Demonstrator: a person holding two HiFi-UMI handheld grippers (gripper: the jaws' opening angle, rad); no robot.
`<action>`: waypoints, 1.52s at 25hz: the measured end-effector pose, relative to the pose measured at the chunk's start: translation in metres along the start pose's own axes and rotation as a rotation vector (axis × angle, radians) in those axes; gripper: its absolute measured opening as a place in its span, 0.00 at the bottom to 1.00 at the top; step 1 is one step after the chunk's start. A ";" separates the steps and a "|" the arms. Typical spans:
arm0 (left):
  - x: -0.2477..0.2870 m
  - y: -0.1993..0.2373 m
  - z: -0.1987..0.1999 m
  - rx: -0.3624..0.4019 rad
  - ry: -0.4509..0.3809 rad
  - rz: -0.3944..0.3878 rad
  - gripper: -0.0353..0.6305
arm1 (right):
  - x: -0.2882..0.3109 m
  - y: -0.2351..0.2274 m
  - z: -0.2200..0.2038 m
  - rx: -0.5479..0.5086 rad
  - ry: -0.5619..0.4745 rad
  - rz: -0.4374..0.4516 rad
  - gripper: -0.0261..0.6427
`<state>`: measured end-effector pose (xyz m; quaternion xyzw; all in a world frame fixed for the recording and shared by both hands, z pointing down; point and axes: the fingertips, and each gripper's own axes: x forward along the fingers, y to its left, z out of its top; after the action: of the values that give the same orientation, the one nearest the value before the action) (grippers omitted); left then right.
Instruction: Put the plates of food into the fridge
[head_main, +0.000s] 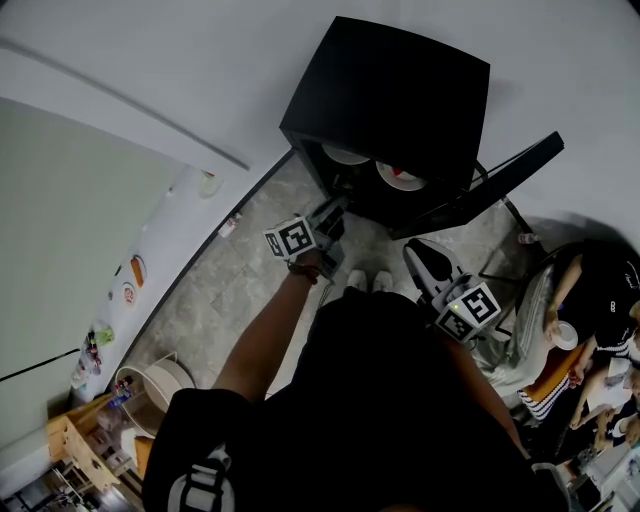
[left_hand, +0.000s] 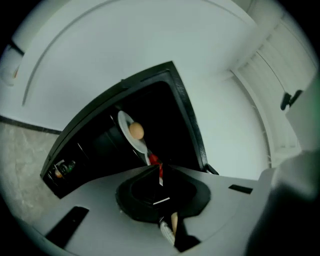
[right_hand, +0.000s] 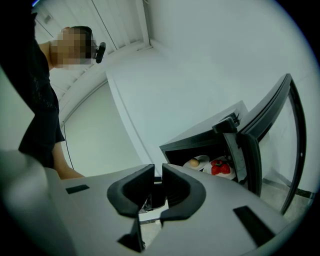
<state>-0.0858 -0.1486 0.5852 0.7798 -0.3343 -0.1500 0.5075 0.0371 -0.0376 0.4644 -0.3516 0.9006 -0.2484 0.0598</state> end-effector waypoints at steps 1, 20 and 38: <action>-0.004 -0.009 -0.007 0.052 0.022 -0.003 0.11 | 0.000 0.001 0.000 -0.002 0.000 0.004 0.13; -0.034 -0.179 -0.034 0.814 0.008 -0.019 0.10 | -0.004 0.028 0.017 -0.093 -0.025 0.119 0.11; -0.061 -0.241 -0.029 1.063 -0.102 0.036 0.10 | -0.009 0.068 0.053 -0.403 -0.111 0.159 0.10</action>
<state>-0.0245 -0.0249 0.3769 0.9153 -0.4017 0.0112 0.0280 0.0181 -0.0105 0.3843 -0.2976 0.9522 -0.0379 0.0572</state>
